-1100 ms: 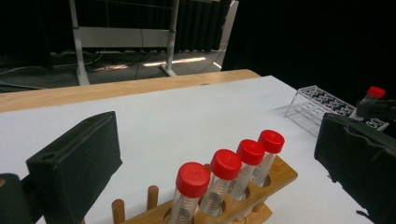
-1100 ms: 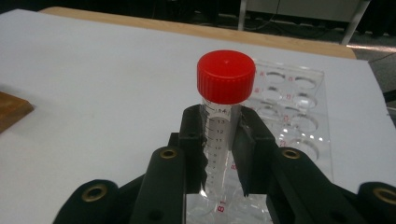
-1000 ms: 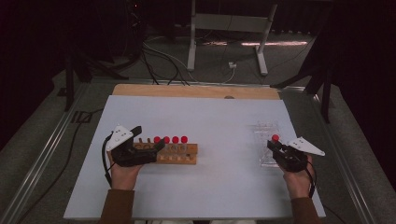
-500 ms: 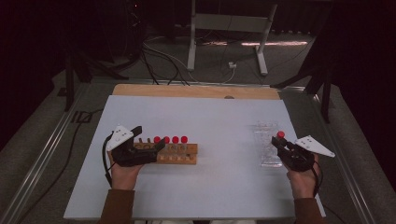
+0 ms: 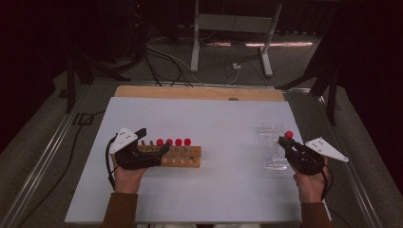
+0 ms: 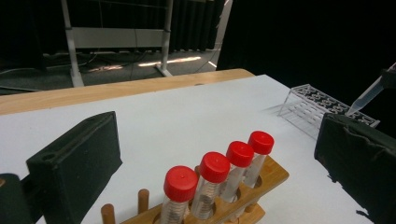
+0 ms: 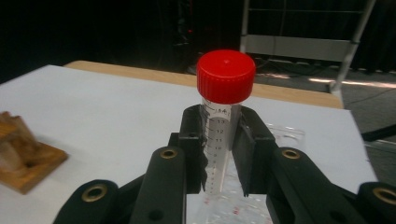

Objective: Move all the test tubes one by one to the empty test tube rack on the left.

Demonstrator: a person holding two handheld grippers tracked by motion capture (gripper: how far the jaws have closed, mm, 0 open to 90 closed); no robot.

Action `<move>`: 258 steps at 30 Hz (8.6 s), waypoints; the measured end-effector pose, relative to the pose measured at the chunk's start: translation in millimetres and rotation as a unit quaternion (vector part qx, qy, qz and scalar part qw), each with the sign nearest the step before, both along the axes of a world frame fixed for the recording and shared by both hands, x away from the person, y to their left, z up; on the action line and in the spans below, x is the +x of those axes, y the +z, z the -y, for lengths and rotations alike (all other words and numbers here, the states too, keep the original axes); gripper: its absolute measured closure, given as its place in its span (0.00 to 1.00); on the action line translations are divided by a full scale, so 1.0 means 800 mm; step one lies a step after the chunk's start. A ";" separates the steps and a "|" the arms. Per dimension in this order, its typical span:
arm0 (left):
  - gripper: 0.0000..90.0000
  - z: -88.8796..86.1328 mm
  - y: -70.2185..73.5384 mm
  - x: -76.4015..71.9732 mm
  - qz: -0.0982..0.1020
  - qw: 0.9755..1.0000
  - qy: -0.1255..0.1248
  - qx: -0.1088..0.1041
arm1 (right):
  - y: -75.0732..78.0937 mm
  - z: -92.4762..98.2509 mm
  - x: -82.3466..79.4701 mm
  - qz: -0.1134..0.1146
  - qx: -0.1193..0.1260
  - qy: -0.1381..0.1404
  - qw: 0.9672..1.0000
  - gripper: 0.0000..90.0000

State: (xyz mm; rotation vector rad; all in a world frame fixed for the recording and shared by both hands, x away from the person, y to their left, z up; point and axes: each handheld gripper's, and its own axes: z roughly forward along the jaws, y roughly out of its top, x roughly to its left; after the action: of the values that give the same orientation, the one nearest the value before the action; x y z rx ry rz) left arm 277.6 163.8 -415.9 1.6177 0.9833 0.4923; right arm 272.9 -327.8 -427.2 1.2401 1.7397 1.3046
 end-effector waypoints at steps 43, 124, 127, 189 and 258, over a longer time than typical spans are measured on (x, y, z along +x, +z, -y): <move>0.03 0.135 0.029 -0.007 0.003 0.994 -0.109 0.026 | -0.013 -0.104 -0.010 -0.051 -0.044 0.178 0.982 0.82; 0.79 0.196 0.012 0.002 -0.015 0.984 -0.176 0.030 | -0.022 -0.088 0.001 -0.077 0.003 0.197 0.977 0.00; 0.79 0.187 0.015 0.001 -0.013 0.985 -0.171 0.029 | -0.022 -0.085 0.001 -0.076 0.003 0.194 0.978 0.00; 0.79 -0.032 0.046 -0.022 0.014 0.998 0.005 0.060 | -0.015 -0.050 0.002 -0.069 0.027 0.157 0.985 0.00; 0.45 -0.043 -0.014 -0.017 -0.001 0.997 0.044 0.062 | -0.013 -0.043 -0.006 -0.047 0.031 0.154 0.987 0.00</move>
State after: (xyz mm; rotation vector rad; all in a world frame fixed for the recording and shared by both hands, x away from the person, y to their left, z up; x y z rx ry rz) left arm 264.1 198.5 -427.3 1.6901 1.0469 0.6218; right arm 267.8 -293.5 -437.9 1.1126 2.0326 1.5045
